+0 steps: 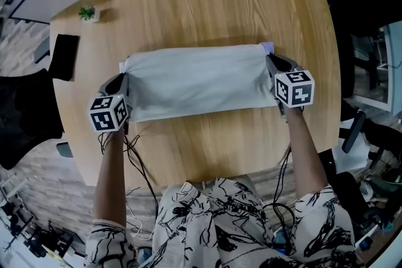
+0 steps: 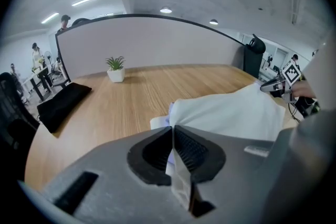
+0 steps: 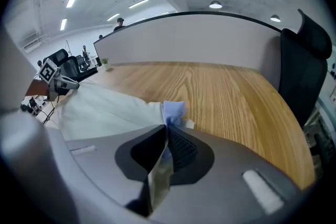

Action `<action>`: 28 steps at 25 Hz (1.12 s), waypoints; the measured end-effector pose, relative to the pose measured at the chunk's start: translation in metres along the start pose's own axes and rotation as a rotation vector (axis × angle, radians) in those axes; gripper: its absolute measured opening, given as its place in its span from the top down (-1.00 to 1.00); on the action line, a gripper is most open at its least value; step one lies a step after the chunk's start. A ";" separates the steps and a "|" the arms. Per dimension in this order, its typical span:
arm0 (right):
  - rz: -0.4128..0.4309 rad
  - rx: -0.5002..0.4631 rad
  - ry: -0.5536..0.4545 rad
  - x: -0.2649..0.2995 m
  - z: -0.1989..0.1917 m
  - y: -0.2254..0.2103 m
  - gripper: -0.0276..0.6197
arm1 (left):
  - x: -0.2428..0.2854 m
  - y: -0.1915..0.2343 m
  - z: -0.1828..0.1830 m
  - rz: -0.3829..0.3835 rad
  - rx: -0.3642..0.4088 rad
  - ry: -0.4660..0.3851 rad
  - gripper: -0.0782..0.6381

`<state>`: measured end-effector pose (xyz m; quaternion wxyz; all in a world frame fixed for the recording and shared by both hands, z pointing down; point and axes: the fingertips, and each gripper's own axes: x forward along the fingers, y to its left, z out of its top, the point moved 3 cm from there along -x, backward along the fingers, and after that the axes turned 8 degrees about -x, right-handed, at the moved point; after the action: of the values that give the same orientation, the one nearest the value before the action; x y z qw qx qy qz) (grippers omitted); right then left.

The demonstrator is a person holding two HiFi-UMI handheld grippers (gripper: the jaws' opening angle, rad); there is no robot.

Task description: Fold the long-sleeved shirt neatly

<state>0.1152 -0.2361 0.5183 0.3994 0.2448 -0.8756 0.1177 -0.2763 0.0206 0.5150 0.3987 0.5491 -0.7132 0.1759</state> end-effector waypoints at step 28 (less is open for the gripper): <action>-0.041 -0.031 -0.172 -0.013 0.046 -0.003 0.45 | -0.009 -0.007 0.041 -0.011 -0.079 -0.210 0.30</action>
<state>0.0945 -0.2525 0.4786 0.3285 0.2657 -0.9033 0.0745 -0.2844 -0.0040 0.4816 0.3440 0.5522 -0.7545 0.0869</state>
